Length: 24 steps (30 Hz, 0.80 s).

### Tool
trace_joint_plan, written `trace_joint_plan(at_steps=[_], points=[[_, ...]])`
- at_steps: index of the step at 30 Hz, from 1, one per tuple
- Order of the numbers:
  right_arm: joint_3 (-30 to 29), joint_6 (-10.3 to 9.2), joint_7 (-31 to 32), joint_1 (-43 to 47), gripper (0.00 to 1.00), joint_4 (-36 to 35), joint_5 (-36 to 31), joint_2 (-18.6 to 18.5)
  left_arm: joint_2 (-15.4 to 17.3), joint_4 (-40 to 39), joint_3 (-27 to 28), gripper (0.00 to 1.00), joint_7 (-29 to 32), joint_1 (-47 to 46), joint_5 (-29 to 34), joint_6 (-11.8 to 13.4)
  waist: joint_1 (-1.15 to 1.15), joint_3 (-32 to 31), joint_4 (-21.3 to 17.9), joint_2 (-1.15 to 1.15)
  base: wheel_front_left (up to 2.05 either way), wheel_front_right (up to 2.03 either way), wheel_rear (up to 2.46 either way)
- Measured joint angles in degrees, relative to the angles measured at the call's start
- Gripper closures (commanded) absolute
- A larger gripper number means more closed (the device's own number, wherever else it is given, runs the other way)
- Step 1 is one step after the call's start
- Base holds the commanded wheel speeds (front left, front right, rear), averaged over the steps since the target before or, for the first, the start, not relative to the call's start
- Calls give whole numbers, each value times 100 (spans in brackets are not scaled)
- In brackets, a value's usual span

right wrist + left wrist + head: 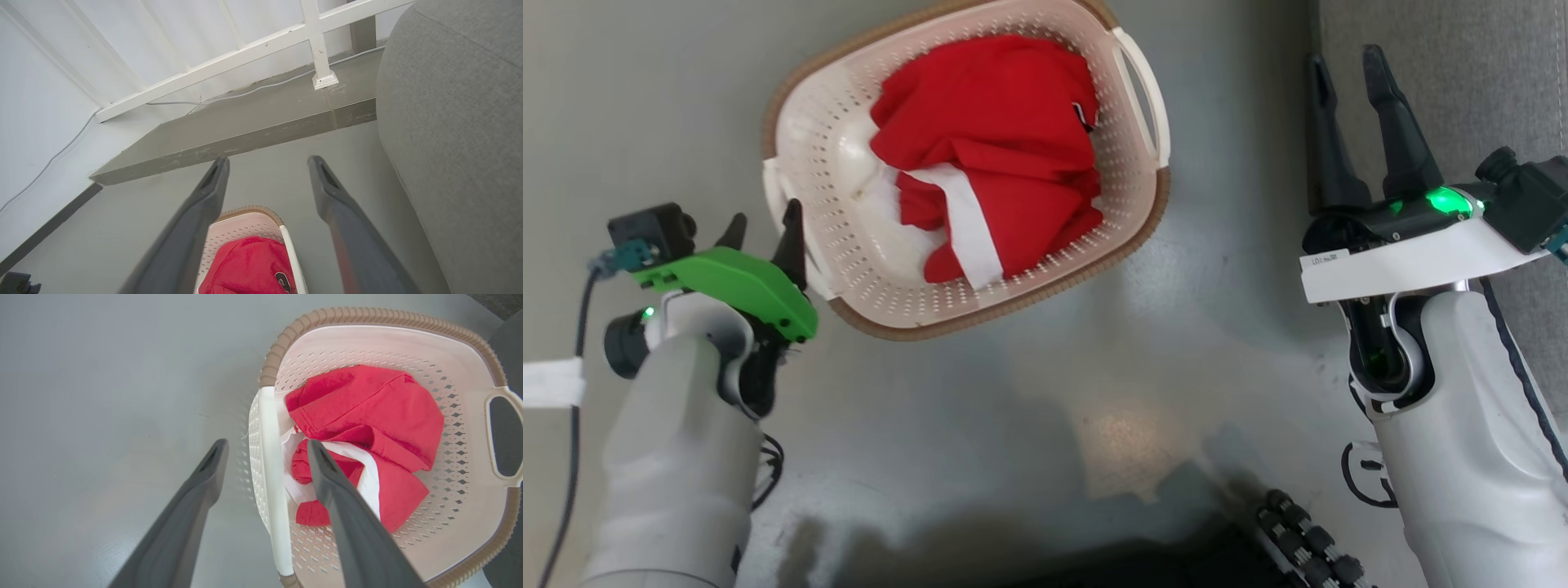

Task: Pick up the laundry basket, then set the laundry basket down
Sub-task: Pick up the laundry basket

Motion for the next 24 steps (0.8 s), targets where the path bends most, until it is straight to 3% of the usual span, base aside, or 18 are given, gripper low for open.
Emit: trace_joint_plan(at_steps=[19, 23, 24], points=[[60, 0, 0, -241, 0, 42, 164, 36, 249, 801, -57, 0, 469, -716, -168, -16, 0, 586, -458, 0, 0, 0, 0], [60, 0, 0, -261, 0, 68, 167, 42, 297, 927, -64, 22, 470, -802, -168, -16, 0, 598, -483, 0, 0, 0, 0], [60, 0, 0, -272, 0, 76, 167, 43, 297, 967, -71, 44, 471, -822, -168, -16, 0, 597, -486, 0, 0, 0, 0]])
